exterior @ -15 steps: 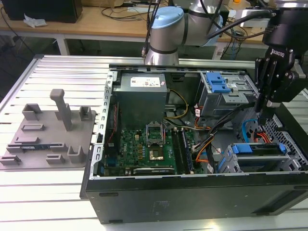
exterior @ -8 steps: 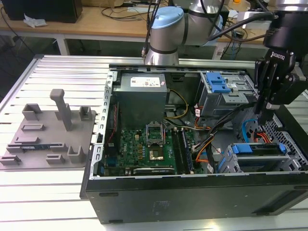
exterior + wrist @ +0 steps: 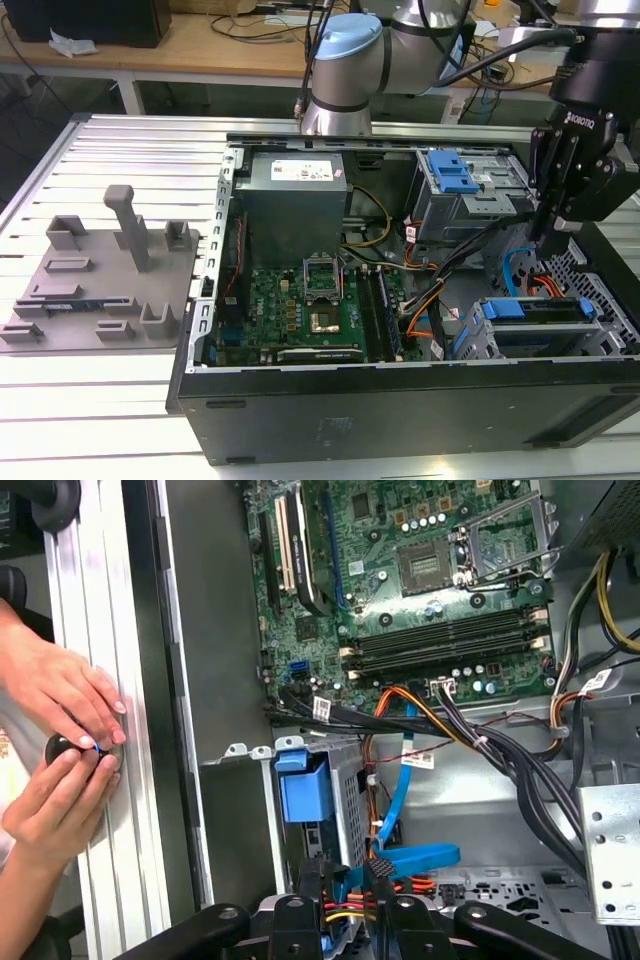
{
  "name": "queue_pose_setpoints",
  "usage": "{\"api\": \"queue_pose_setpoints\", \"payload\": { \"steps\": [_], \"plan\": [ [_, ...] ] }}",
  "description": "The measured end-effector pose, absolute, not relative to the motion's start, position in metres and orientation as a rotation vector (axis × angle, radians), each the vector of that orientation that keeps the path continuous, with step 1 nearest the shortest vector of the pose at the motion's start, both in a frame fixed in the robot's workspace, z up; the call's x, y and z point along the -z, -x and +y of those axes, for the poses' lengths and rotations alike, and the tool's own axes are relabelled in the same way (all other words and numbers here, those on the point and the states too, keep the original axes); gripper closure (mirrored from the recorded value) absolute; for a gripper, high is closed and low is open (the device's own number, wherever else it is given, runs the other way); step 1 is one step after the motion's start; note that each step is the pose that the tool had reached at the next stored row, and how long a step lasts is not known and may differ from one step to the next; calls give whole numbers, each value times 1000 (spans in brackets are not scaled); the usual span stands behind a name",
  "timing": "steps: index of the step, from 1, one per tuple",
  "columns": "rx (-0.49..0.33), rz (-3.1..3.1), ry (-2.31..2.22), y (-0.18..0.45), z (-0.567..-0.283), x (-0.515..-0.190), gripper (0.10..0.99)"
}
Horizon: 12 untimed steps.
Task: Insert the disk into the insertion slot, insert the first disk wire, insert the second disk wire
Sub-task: 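Insert the second disk wire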
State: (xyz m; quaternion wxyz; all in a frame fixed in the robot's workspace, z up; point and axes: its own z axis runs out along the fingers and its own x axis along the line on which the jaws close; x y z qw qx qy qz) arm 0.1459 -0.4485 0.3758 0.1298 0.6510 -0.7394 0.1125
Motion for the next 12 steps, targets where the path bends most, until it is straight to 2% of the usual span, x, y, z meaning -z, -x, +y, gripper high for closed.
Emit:
{"api": "queue_pose_setpoints", "payload": {
  "steps": [12],
  "plan": [
    [-331, -2150, -1894, -145, -449, -373, 773]
  ]
}}
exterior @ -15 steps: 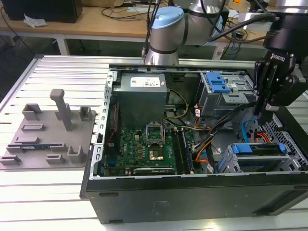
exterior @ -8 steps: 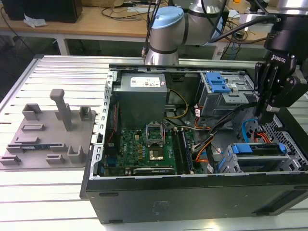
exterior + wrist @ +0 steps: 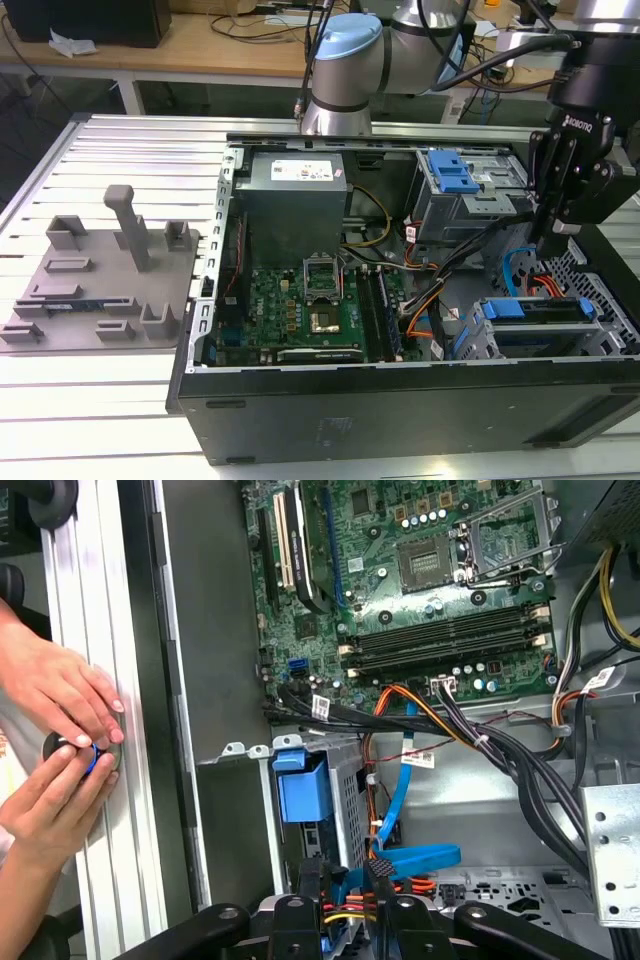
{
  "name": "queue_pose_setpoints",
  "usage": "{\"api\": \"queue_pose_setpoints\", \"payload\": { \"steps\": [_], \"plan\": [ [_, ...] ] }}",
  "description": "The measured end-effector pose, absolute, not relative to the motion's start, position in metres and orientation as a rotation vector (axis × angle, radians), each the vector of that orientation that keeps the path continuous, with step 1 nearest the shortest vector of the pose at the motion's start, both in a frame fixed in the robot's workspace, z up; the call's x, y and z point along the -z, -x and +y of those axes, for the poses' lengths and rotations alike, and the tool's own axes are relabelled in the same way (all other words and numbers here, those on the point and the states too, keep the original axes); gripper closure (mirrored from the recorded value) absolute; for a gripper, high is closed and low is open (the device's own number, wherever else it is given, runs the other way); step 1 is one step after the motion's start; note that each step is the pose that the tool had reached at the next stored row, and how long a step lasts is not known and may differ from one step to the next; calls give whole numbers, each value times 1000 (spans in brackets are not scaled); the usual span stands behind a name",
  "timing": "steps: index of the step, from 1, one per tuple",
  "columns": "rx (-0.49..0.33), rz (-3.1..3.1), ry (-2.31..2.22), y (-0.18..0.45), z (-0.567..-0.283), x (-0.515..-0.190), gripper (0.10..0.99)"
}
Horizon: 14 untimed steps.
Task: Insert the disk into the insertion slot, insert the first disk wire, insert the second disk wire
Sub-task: 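Insert the second disk wire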
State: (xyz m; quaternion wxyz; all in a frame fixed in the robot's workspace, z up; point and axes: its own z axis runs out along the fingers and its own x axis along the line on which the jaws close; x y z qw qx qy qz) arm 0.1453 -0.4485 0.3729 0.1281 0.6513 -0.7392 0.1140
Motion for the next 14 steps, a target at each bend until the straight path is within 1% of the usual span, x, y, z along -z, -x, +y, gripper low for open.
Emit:
{"api": "queue_pose_setpoints", "payload": {
  "steps": [2, 3, 4, 8, 10, 11, 14],
  "plan": [
    [-332, -2151, -1895, -145, -449, -373, 773],
    [-332, -2151, -1895, -145, -449, -373, 788],
    [-333, -2151, -1895, -145, -449, -373, 863],
    [-332, -2151, -1895, -145, -449, -372, 863],
    [-332, -2151, -1895, -145, -450, -372, 878],
    [-332, -2151, -1895, -145, -450, -372, 925],
    [-332, -2151, -1895, -145, -451, -372, 925]
  ]
}}
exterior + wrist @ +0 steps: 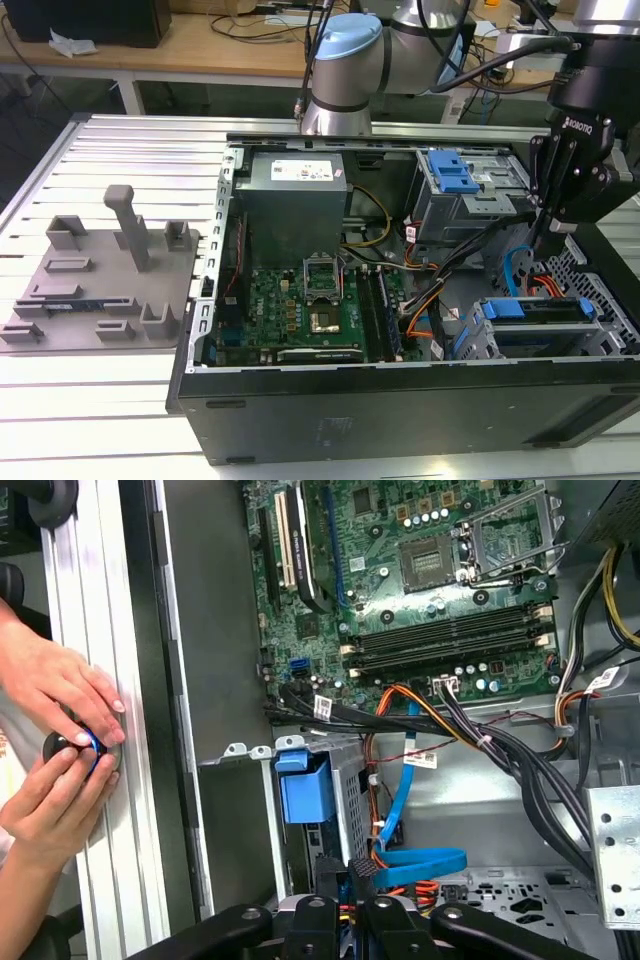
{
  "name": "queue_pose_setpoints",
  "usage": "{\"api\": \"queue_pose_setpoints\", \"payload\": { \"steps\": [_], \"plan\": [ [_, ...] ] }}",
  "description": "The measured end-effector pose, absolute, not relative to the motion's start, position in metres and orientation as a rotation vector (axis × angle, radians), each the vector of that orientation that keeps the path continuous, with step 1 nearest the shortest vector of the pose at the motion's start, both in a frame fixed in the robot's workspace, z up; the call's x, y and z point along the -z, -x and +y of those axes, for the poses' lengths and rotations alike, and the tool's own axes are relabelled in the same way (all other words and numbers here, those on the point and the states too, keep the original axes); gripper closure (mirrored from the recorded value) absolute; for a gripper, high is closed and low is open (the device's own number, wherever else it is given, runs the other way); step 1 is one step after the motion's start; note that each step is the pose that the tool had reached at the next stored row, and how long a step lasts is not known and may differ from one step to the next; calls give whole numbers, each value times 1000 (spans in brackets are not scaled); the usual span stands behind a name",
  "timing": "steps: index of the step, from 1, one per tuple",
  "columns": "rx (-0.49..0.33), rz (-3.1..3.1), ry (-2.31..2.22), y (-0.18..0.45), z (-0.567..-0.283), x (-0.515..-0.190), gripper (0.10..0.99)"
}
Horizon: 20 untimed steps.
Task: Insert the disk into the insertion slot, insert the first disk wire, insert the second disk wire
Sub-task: 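Insert the second disk wire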
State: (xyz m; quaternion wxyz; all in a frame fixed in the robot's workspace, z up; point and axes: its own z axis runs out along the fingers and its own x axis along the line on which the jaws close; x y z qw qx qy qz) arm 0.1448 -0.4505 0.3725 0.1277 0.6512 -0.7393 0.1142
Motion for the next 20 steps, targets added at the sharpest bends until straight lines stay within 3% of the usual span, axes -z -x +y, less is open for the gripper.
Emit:
{"api": "queue_pose_setpoints", "payload": {
  "steps": [10, 20],
  "plan": [
    [-321, -2162, -1904, -145, -456, -372, 925],
    [-196, -2246, -1977, -145, -480, -372, 925]
  ]
}}
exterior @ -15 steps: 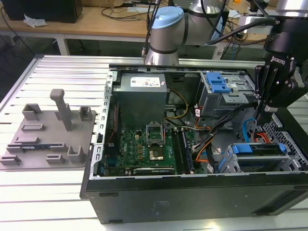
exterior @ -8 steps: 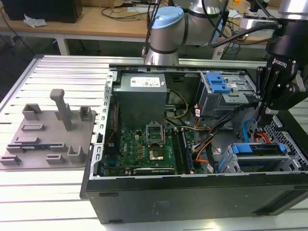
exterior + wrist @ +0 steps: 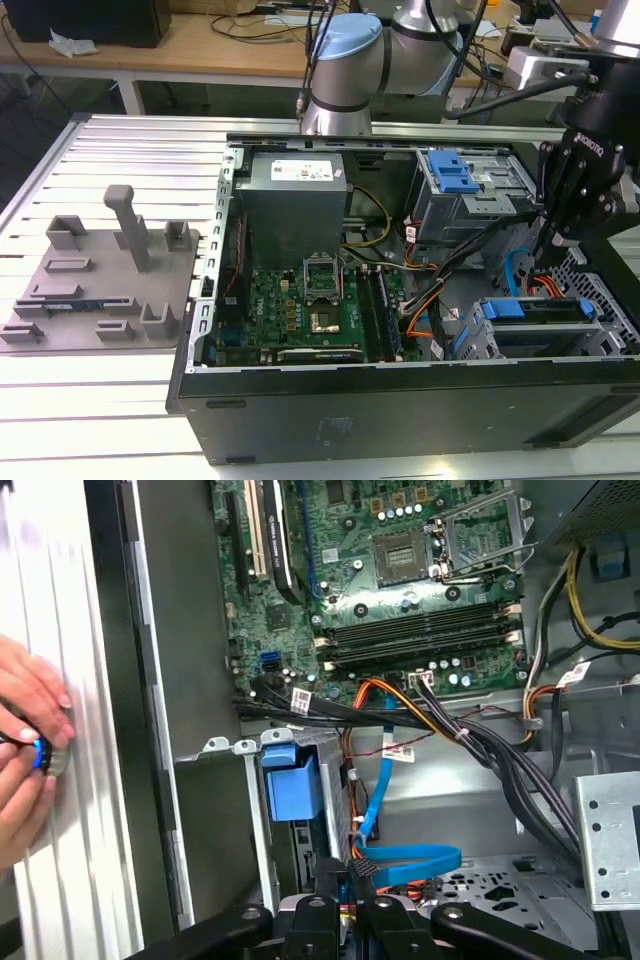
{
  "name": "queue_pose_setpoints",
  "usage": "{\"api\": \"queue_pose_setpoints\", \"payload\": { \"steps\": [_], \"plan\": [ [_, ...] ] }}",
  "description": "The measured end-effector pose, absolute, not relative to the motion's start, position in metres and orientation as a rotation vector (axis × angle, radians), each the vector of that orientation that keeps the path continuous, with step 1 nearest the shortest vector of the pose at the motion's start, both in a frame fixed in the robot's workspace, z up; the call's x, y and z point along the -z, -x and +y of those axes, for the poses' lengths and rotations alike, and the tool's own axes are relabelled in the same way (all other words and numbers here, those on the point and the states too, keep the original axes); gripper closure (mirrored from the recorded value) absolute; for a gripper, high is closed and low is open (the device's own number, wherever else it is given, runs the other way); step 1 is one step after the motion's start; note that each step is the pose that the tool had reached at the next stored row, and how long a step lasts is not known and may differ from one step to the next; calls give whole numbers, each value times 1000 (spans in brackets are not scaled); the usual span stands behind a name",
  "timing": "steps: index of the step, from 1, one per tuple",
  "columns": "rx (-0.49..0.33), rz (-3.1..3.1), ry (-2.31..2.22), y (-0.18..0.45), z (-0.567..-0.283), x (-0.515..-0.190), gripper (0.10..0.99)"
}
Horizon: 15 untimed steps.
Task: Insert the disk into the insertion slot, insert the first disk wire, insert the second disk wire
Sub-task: 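Insert the second disk wire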
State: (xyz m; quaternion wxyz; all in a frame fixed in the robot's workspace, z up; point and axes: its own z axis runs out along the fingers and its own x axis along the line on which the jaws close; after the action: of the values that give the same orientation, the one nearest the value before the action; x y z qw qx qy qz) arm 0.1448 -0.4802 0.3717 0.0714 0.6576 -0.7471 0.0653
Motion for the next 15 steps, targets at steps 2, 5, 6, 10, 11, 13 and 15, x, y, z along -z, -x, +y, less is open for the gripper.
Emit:
{"api": "queue_pose_setpoints", "payload": {
  "steps": [2, 5, 6, 10, 11, 13, 15],
  "plan": [
    [-167, -2261, -1990, -145, -486, -371, 925],
    [-130, -2278, -2006, -145, -500, -369, 925],
    [-121, -2282, -2010, -145, -504, -369, 925],
    [-107, -2274, -2035, -145, -508, -365, 925],
    [-104, -2268, -2045, -145, -508, -365, 925],
    [-102, -2230, -2093, -146, -508, -365, 925],
    [-98, -2209, -2120, -146, -508, -364, 925]
  ]
}}
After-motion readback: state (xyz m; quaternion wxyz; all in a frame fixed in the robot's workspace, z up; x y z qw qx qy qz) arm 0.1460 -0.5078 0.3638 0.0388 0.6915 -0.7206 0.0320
